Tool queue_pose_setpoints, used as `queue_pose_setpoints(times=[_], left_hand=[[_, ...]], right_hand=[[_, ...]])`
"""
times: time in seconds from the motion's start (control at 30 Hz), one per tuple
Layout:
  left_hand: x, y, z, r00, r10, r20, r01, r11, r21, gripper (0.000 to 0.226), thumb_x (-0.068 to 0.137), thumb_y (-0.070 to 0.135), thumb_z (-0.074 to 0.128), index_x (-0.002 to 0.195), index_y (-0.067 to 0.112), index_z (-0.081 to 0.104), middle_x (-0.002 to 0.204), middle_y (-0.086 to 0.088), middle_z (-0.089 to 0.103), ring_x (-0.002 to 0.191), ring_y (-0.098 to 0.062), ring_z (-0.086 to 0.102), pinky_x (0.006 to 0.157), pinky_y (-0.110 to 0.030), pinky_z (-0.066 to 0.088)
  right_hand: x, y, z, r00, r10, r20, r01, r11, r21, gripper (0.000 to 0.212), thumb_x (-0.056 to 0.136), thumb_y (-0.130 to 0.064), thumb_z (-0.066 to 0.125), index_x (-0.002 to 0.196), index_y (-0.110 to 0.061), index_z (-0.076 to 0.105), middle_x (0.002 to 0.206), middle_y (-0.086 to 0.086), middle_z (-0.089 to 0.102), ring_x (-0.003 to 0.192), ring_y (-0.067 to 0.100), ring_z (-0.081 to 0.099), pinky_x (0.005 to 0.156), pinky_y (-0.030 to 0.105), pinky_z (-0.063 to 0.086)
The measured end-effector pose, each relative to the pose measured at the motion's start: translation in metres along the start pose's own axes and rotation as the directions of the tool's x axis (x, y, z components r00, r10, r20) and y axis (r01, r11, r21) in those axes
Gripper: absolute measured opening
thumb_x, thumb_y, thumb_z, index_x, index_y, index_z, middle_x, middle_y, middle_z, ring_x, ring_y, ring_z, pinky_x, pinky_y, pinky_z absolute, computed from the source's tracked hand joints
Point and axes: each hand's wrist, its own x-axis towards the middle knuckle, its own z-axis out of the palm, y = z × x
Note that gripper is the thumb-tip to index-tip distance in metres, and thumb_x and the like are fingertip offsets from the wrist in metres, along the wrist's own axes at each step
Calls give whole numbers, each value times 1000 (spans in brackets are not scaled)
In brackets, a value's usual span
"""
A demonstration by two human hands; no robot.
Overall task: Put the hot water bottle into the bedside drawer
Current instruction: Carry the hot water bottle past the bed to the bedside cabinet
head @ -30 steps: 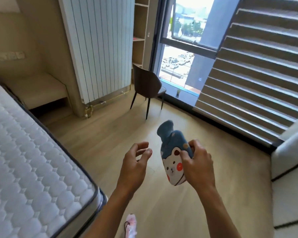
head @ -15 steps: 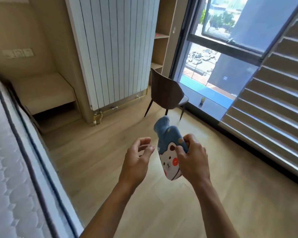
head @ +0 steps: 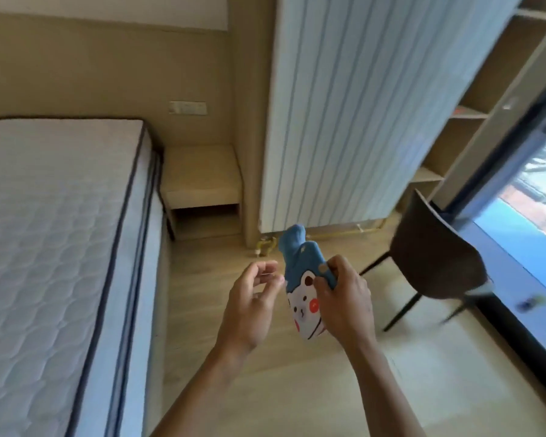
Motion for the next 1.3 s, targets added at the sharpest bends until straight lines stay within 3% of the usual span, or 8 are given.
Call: queue_pose_setpoints(times=[0.23,0.4,0.67,0.77,0.97,1.1,1.3], left_hand=[[145,-18,-54,964,-57,-260,57,998,-8,19,95,31,61,113,32,64,114,14,69,110,1,62,99,-35,52],[257,-31,-94,948,-67,-311,71,997,0,24,95,33,60,119,30,63,117,15,67,113,0,61,100,-33,51],[442,-21,-157,941,-124,-316,120,992,-31,27,95,34,60,122,30,62,116,17,66,106,9,61,88,-17,47],[500,-30,-172,929,-156,-335,150,988,-46,24,95,31,61,119,30,63,115,17,67,103,12,61,88,-17,48],[625,-56,-198,885,-210,-414,212,976,-43,26,96,29,61,121,26,63,117,16,67,104,14,59,79,-3,44],[691,-66,-215,856,-254,-451,264,964,-42,25,95,29,61,120,24,64,118,12,68,107,9,60,79,-5,44],[777,-110,-249,807,-361,-468,386,921,-44,25,94,25,62,119,21,65,118,6,68,109,1,61,75,-1,42]], right_hand=[[151,-47,112,969,-173,179,166,985,51,6,88,-23,53,83,-20,50,71,-8,59,63,10,54,51,31,36],[244,-81,194,940,-239,243,237,971,39,12,91,-25,52,83,-17,48,69,-3,59,63,19,57,53,38,48],[401,-140,305,934,-246,260,236,969,70,16,97,-27,48,83,-18,46,67,-6,58,60,15,54,51,36,44],[459,-150,351,928,-237,289,236,971,37,15,96,-24,48,82,-19,43,65,-5,56,58,17,52,47,32,35],[578,-166,452,876,-202,439,245,969,-44,2,89,-17,47,91,-17,48,75,2,63,67,30,60,58,40,49],[647,-177,515,833,-182,522,290,948,-132,13,89,-15,47,100,-20,52,79,1,59,74,32,61,61,35,45],[726,-174,622,772,-121,624,313,926,-209,21,89,-12,51,108,-18,57,96,7,69,87,31,65,69,37,52]])
